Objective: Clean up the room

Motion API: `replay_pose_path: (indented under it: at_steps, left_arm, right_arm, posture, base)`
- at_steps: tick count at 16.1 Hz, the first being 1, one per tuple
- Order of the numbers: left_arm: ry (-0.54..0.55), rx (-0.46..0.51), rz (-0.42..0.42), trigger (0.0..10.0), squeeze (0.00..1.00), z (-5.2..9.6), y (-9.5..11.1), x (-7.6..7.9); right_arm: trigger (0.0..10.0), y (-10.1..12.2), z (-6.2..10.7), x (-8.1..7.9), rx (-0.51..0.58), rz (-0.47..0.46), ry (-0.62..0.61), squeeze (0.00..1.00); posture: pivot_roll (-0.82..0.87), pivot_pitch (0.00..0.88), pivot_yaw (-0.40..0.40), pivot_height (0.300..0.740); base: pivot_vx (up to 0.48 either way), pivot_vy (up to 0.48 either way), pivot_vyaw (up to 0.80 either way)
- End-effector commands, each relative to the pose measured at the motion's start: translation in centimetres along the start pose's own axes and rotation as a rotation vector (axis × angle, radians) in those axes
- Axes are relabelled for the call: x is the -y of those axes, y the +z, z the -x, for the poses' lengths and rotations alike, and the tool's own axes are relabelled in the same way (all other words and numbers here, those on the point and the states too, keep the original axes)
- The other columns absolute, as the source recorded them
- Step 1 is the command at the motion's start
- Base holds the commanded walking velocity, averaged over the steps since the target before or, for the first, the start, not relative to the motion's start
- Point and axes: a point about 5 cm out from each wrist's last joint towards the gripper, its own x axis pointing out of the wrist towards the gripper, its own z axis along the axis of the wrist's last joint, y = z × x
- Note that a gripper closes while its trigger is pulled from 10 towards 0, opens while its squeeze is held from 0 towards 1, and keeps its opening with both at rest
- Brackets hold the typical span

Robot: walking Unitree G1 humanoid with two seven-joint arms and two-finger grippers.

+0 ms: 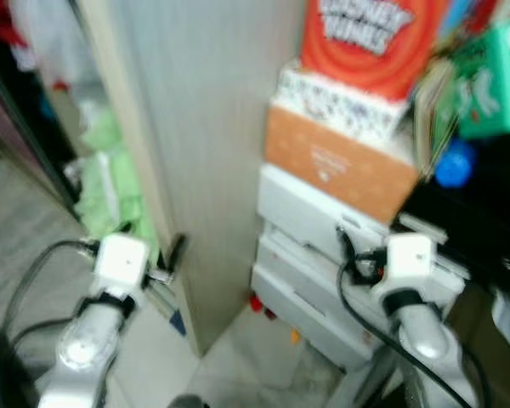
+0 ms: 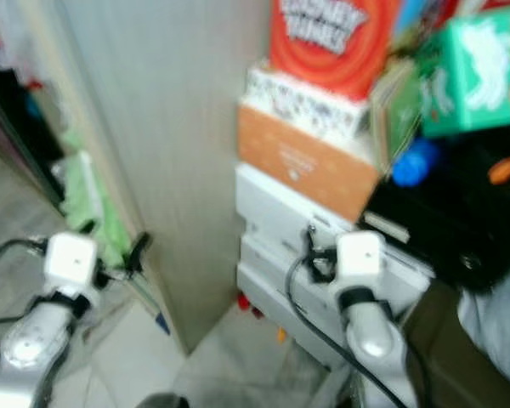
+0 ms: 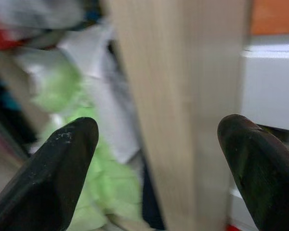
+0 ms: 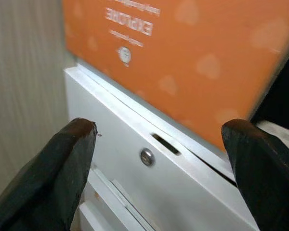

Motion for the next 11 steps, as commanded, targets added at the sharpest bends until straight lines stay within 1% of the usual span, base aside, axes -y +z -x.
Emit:
replay_pose_path:
  at_steps: [1, 4, 6, 8, 10, 11]
  left_arm:
    - [-0.022, 0.002, 0.0, 10.0, 0.0, -0.1, 0.1, 0.6]
    - [-0.022, -0.005, 0.019, 10.0, 0.0, 0.1, 0.0, 0.6]
    - [0.025, -0.018, -0.009, 10.0, 0.0, 0.9, -0.3, 0.0]
    - [0.036, -0.032, -0.005, 10.0, 0.0, 1.3, -0.6, -0.1]
    - [0.039, -0.035, -0.003, 10.0, 0.0, 1.3, -0.7, 0.0]
    - [0.039, -0.029, -0.005, 10.0, 0.0, 0.9, -0.5, 0.1]
  right_arm:
    - [10.0, -0.2, 0.3, 0.9, -0.014, 0.014, -0.022, 0.0]
    - [10.0, -0.4, 0.5, 0.7, -0.032, 0.005, 0.011, 0.0]
    - [10.0, -0.9, 1.2, 0.8, -0.067, -0.011, 0.07, 0.0]
    - [10.0, -1.3, 1.8, 1.1, -0.09, -0.016, 0.084, 0.0]
    - [10.0, -1.4, 1.7, 1.1, -0.093, -0.02, 0.087, 0.0]
    - [10.0, -1.3, 1.3, 0.9, -0.09, -0.028, 0.1, 0.0]
  posture:
    - [-0.05, 0.0, -0.057, 0.74]
    - [-0.05, 0.0, -0.059, 0.74]
    - [-0.05, 0.0, -0.064, 0.74]
    - [-0.04, 0.0, -0.066, 0.74]
    - [-0.04, 0.0, -0.067, 0.74]
    - [-0.05, 0.0, -0.066, 0.74]
  base:
    - [0.0, 0.0, 0.8]
    - [0.0, 0.0, 0.8]
    - [0.0, 0.0, 0.8]
    - [0.0, 0.0, 0.8]
    - [0.0, 0.0, 0.8]
    - [0.0, 0.0, 0.8]
